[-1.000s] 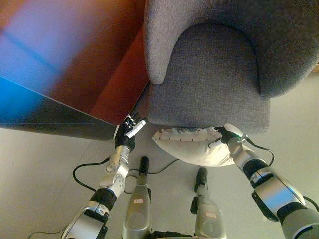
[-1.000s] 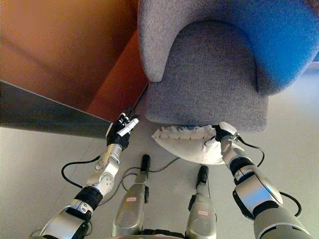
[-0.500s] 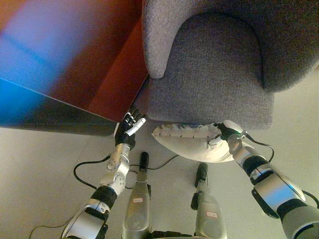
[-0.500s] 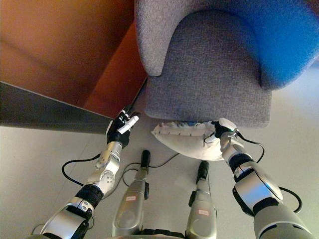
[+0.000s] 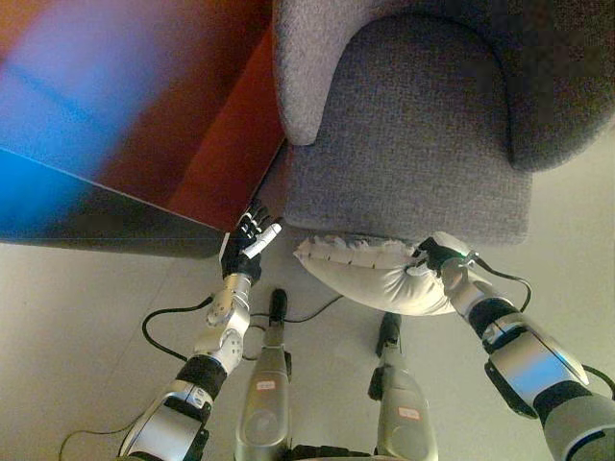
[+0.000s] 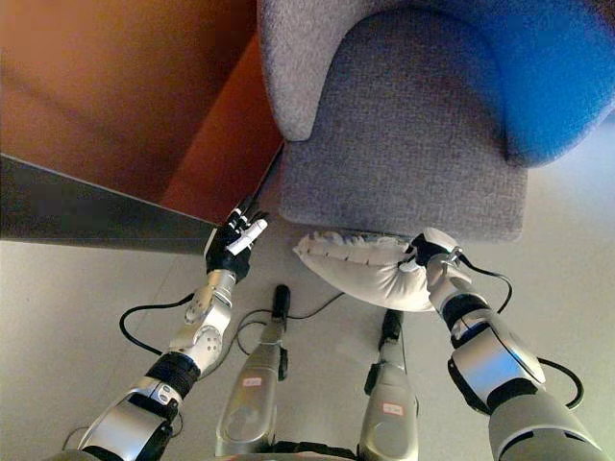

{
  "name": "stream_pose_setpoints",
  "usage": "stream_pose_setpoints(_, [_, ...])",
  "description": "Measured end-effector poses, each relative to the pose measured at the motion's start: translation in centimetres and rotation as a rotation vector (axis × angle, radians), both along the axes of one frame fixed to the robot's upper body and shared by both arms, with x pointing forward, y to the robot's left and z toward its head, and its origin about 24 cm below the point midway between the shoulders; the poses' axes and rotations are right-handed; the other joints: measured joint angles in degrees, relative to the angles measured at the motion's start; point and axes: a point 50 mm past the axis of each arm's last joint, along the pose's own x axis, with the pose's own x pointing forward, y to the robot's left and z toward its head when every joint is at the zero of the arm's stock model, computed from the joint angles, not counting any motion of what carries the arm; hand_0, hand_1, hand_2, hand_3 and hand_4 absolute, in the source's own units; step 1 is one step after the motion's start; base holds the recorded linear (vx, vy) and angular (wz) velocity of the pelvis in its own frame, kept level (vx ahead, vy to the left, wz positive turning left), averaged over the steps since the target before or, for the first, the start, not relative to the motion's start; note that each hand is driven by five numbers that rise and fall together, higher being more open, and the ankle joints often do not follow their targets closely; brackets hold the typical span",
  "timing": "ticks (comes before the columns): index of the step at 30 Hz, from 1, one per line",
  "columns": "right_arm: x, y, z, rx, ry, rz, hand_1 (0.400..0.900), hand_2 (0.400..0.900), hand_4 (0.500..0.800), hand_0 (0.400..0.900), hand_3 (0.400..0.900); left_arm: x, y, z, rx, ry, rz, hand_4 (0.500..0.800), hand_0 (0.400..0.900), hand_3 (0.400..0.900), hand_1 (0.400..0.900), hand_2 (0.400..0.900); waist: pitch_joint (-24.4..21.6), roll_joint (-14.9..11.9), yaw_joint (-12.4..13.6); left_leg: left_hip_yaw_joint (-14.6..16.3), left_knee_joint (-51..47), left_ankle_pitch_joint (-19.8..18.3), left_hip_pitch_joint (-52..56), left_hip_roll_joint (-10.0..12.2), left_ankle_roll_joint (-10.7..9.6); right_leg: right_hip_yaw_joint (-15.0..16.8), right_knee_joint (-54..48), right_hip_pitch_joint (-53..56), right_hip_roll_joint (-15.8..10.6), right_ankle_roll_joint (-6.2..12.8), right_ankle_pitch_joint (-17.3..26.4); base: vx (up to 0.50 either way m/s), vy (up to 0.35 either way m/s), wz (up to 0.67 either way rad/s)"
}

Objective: Pick up the pillow and put it on the sofa.

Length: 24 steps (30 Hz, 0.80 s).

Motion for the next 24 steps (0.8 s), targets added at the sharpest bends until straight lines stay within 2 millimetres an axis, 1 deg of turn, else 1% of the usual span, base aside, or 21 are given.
stream_pose_setpoints(6, [0.0,0.0,0.0,0.000,-0.001,0.000,0.400,0.400,0.500,0.400,0.400,0.2,0.0,0.4,0.000,-0.019,0.002,0.800,0.900,0.900,0.900,0.900,0.0,0.0,0.0,0.0,0.0,0.0,0.0,0.0,0.1,0.0,0.1,0.0,0.0,0.01,0.0,0.00,0.000,0.00])
stream_pose_setpoints(16, [0.0,-0.1,0.0,-0.003,0.003,-0.007,0.400,0.400,0.500,0.400,0.400,0.2,0.0,0.4,-0.001,-0.020,0.002,0.800,0.900,0.900,0.900,0.900,0.1,-0.1,0.0,0.0,0.1,0.1,0.2,0.0,0.1,0.0,0.3,0.1,0.0,0.00,0.0,0.00,0.000,0.00])
stream_pose_setpoints(21, [-0.3,-0.1,-0.4,0.001,0.020,-0.004,0.400,0.400,0.500,0.400,0.400,0.2,0.0,0.3,-0.007,-0.016,0.007,0.800,0.900,0.900,0.900,0.900,0.4,-0.6,-0.1,0.2,0.0,0.1,3.2,-0.1,0.1,-0.1,0.1,3.3,-0.1,0.05,0.0,0.01,-0.004,0.00])
stream_pose_setpoints(24, [-0.8,-0.1,-1.2,0.006,0.041,0.007,0.400,0.400,0.500,0.400,0.400,0.0,0.4,-0.1,-0.005,0.000,0.019,0.800,0.900,0.900,0.900,0.900,0.4,-0.7,-0.1,0.0,-0.3,0.0,6.1,-0.1,0.1,-0.1,-0.4,6.3,-0.1,0.11,-0.1,0.06,-0.035,0.02])
